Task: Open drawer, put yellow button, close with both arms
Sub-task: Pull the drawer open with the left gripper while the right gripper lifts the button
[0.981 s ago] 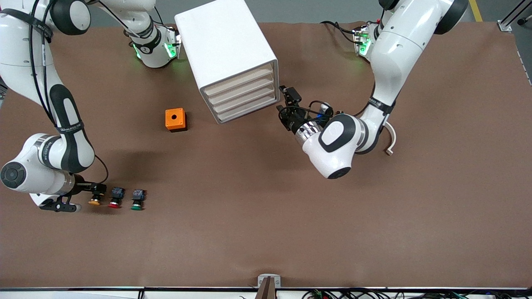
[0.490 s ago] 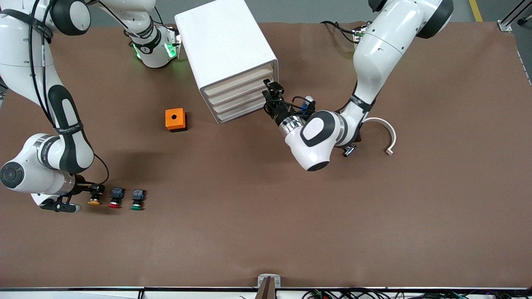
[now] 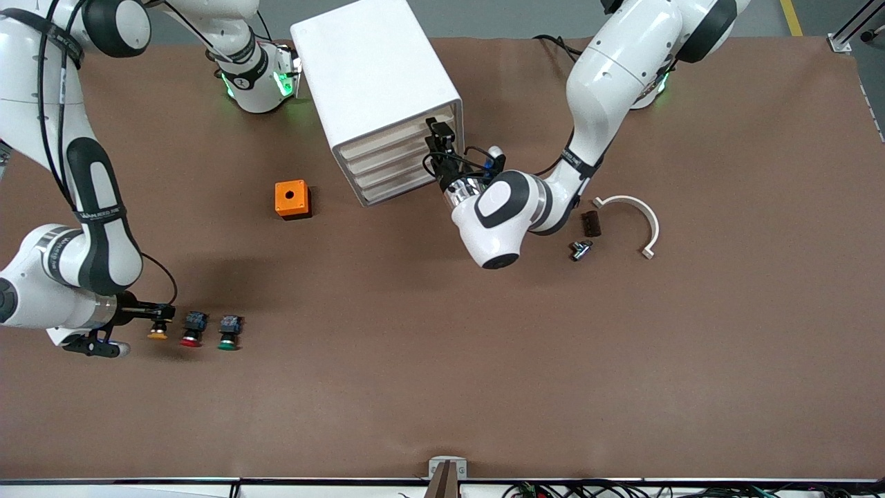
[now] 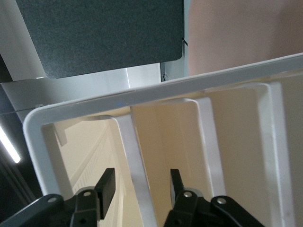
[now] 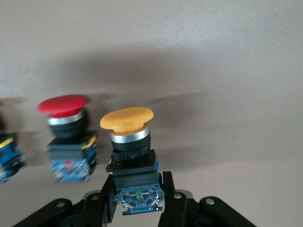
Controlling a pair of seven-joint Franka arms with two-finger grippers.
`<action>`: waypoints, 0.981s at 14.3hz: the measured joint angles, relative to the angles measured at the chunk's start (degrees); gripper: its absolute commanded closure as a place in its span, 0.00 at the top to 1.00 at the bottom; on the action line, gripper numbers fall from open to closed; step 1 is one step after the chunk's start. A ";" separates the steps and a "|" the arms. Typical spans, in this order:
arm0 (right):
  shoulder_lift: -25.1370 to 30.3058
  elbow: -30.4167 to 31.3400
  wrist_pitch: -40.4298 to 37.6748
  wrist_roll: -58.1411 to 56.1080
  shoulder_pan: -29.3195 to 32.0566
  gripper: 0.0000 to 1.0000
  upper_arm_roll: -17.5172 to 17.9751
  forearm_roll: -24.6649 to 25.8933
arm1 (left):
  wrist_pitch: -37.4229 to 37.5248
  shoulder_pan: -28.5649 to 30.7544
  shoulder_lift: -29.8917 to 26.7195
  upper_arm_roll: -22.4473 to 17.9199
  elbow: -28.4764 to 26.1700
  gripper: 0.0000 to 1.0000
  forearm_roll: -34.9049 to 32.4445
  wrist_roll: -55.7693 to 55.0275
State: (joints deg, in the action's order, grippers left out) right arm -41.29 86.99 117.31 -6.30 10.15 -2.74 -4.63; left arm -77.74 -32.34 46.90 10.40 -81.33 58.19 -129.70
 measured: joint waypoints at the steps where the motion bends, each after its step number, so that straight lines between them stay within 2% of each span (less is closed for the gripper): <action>1: 0.44 -1.08 -2.47 0.00 -0.04 0.00 0.14 -0.04 | 0.00 -0.45 0.02 0.00 -0.12 0.51 0.00 -0.53; 4: 1.99 -2.82 -7.66 0.05 -0.17 0.00 0.43 -0.63 | 0.00 -1.39 0.11 0.00 -0.60 0.28 0.00 -1.06; 8: 4.91 -3.31 -13.28 3.62 -1.35 0.00 0.75 -2.21 | 0.00 -2.63 0.14 0.21 -0.91 0.10 0.00 -1.06; 14: 9.80 -3.41 -20.29 15.18 -6.56 0.00 0.95 -2.49 | 0.35 -2.75 0.12 0.37 -0.82 0.10 0.12 -1.90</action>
State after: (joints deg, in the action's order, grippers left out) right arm -31.49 83.58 97.02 8.88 3.58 -1.79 -7.12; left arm -77.38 -35.09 47.02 10.78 -82.15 58.31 -131.59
